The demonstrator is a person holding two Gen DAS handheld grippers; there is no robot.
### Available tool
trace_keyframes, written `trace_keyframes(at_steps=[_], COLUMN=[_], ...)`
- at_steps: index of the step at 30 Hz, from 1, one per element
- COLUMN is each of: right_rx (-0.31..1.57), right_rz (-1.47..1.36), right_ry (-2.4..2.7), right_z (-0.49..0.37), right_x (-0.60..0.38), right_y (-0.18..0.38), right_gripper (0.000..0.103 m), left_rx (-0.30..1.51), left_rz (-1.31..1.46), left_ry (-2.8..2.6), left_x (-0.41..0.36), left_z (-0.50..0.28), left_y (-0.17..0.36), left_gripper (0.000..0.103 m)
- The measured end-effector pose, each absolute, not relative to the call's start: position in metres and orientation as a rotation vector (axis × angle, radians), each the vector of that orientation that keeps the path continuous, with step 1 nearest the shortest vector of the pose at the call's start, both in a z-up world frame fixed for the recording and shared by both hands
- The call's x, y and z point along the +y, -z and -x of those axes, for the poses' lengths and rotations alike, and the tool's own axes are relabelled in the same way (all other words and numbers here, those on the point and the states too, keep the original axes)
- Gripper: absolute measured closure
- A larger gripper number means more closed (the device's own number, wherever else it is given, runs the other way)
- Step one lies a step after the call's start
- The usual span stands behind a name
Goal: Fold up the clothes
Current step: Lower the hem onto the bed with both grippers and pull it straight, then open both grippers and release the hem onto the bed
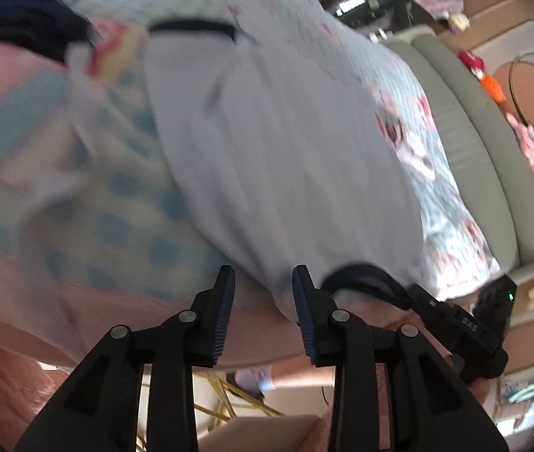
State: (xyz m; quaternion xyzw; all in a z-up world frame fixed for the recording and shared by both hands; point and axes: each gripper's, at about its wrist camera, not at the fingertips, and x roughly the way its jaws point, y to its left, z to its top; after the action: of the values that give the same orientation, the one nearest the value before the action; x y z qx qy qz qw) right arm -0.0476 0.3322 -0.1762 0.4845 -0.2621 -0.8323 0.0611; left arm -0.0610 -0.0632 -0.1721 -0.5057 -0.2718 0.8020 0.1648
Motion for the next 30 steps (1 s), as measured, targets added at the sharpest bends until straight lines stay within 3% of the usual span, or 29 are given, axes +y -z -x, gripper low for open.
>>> trace_keyframes(at_steps=[6, 9, 13, 19, 23, 26, 27, 28, 30], right_rx=[-0.762, -0.728, -0.674, -0.661, -0.727, -0.704, -0.662, -0.629, -0.591], right_rz=[-1.452, -1.456, -1.538, -1.536, -1.469, -1.466, -1.442, -1.412, -1.369], right_ry=[2.548, 2.554, 2.510, 2.537, 2.563, 2.523, 2.528, 2.550, 2.603], right_z=[0.055, 0.060, 0.079, 0.083, 0.082, 0.087, 0.088, 0.087, 0.085], right_x=[0.339, 0.339, 0.326, 0.321, 0.328, 0.319, 0.313, 0.308, 0.301], right_y=[0.167, 0.165, 0.184, 0.191, 0.187, 0.191, 0.189, 0.183, 0.172], right_gripper=[0.075, 0.063, 0.059, 0.059, 0.059, 0.063, 0.070, 0.093, 0.094], left_rx=[-0.815, -0.841, -0.873, -0.953, -0.948, -0.860, -0.833, -0.810, -0.816], left_rz=[1.474, 1.469, 1.432, 1.397, 1.398, 1.370, 1.351, 1.334, 1.335], left_ry=[-2.240, -2.218, -2.223, -2.313, -2.248, -2.289, -2.308, -2.324, -2.343], left_x=[-0.075, -0.066, -0.058, -0.077, -0.077, -0.067, -0.064, -0.062, -0.063], left_z=[0.086, 0.093, 0.095, 0.094, 0.103, 0.107, 0.107, 0.108, 0.108], left_y=[0.185, 0.192, 0.195, 0.194, 0.199, 0.193, 0.190, 0.186, 0.183], left_gripper=[0.067, 0.059, 0.059, 0.059, 0.051, 0.062, 0.080, 0.087, 0.090])
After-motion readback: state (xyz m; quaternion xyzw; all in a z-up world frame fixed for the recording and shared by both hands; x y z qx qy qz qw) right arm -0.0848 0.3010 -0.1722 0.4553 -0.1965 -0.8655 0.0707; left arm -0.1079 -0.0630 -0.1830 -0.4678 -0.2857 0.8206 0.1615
